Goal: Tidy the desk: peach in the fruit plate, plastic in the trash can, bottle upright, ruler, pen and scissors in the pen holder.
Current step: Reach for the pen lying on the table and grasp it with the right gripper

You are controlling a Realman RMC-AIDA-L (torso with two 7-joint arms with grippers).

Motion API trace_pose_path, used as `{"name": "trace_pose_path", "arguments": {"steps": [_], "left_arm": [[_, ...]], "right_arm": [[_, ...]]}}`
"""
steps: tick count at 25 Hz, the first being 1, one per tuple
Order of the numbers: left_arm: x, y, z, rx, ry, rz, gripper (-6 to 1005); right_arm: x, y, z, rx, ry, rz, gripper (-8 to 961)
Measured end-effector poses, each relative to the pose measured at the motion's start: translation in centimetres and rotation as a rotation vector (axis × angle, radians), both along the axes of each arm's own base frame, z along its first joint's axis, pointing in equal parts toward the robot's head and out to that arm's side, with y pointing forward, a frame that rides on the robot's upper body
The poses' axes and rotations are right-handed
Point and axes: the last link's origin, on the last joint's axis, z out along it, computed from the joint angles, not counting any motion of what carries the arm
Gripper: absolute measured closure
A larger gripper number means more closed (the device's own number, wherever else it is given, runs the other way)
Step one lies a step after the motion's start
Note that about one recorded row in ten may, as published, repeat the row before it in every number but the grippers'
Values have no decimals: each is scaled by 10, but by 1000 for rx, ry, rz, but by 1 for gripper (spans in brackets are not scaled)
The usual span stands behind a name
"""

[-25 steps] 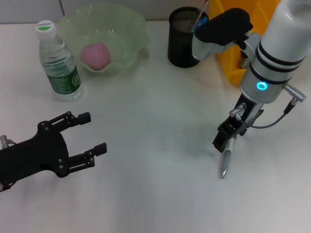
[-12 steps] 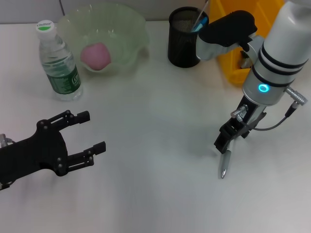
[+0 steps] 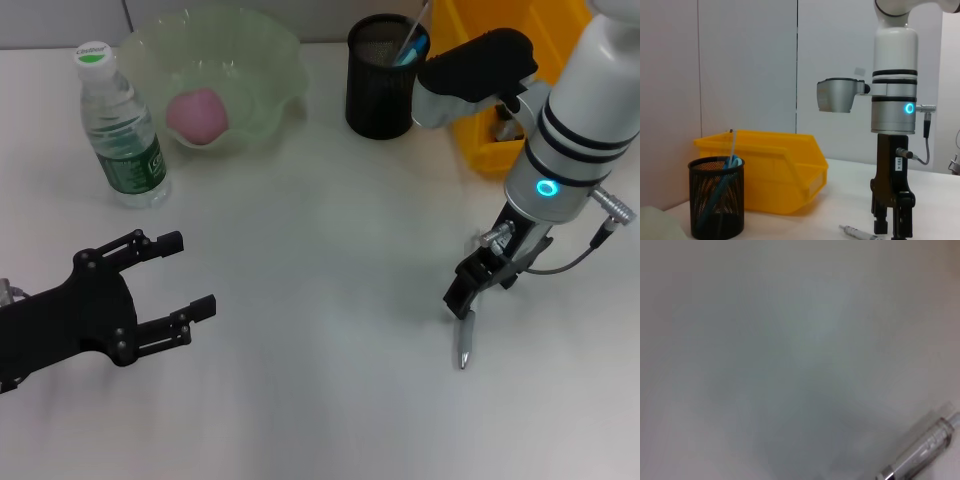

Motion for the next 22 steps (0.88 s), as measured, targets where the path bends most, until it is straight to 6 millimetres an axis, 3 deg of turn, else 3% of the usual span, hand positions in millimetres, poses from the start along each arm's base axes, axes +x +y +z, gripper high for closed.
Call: {"name": "trace_pose_path", "arguments": {"steps": [15, 20, 22], "left_arm": [[0, -6, 3, -2, -20, -7, 197], [0, -6, 4, -1, -27, -10, 197], [1, -6, 4, -1, -29, -12, 197]], "right_arm": [[-7, -3, -1, -19, -14, 43, 297], [-12, -3, 1, -21, -11, 67, 505], [-13, -4, 1, -28, -10, 75, 504]]}}
